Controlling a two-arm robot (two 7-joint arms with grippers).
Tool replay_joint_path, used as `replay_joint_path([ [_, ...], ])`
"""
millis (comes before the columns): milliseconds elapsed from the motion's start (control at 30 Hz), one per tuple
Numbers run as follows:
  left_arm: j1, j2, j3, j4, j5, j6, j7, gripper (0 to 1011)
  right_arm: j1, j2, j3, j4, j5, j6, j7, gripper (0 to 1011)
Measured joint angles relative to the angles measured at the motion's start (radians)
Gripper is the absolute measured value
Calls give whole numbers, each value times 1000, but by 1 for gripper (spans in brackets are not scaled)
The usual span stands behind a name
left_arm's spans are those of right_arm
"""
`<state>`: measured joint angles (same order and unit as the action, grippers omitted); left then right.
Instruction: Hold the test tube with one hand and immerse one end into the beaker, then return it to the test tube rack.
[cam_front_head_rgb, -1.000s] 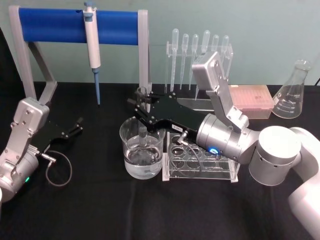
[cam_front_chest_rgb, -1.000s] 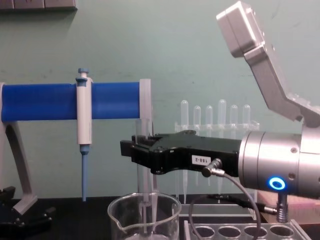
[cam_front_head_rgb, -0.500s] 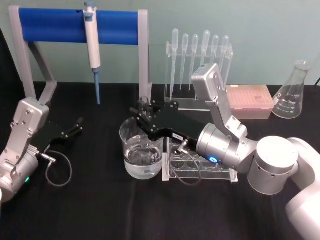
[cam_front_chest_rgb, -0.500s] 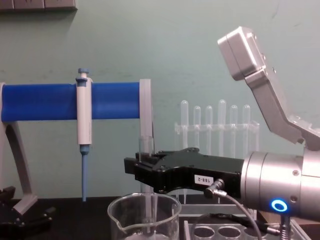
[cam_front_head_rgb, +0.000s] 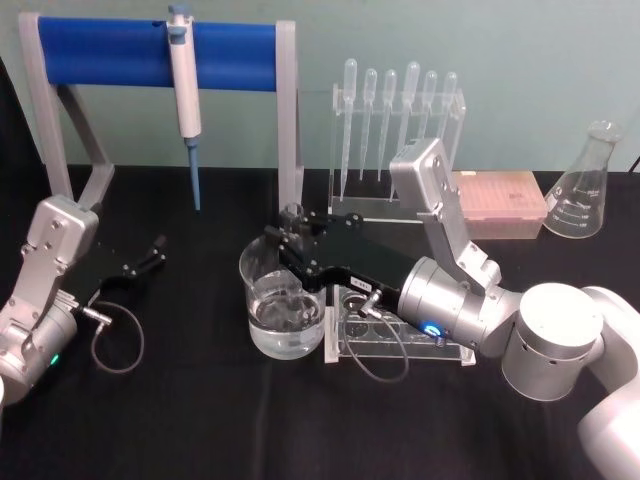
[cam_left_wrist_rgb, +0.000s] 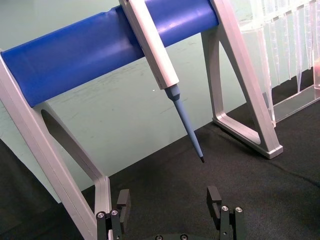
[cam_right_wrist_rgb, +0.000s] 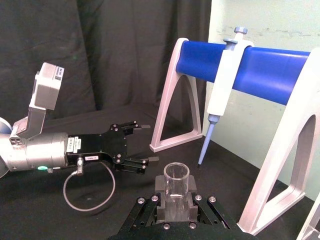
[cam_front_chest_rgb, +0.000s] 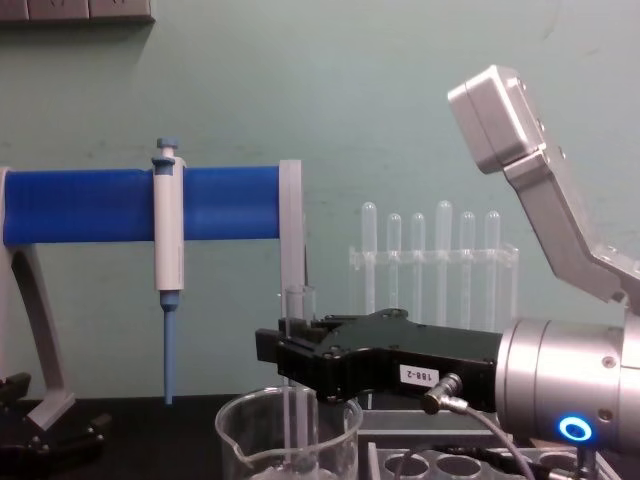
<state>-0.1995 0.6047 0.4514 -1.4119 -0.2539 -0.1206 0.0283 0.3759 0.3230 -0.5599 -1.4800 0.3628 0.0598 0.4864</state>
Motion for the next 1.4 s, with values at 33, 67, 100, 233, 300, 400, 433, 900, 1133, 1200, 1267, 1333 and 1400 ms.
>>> replay_joint_path([
  [33,0,0,0,0,0,0,0,1000,-1,1,1,-1,0,0,0,225],
  [67,0,0,0,0,0,0,0,1000,-4,2,2,-3,0,1,1,224],
  [100,0,0,0,0,0,0,0,1000,-5,3,3,-4,0,2,1,224],
  [233,0,0,0,0,0,0,0,1000,-12,3,5,-7,1,4,0,224],
  [300,0,0,0,0,0,0,0,1000,-14,3,5,-7,1,5,0,225],
  [400,0,0,0,0,0,0,0,1000,-14,1,5,-2,1,6,0,224],
  [433,0,0,0,0,0,0,0,1000,-14,0,5,-1,1,6,-1,225],
  [900,0,0,0,0,0,0,0,1000,-13,0,4,-1,1,7,-2,224],
  [1133,0,0,0,0,0,0,0,1000,-13,1,4,-2,1,6,-3,225],
  [1200,0,0,0,0,0,0,0,1000,-13,1,4,-2,1,6,-3,224],
  [1267,0,0,0,0,0,0,0,1000,-13,1,4,-2,1,6,-3,225],
  [1333,0,0,0,0,0,0,0,1000,-13,1,4,-2,1,6,-3,224],
  [1400,0,0,0,0,0,0,0,1000,-13,1,4,-2,1,6,-3,224],
])
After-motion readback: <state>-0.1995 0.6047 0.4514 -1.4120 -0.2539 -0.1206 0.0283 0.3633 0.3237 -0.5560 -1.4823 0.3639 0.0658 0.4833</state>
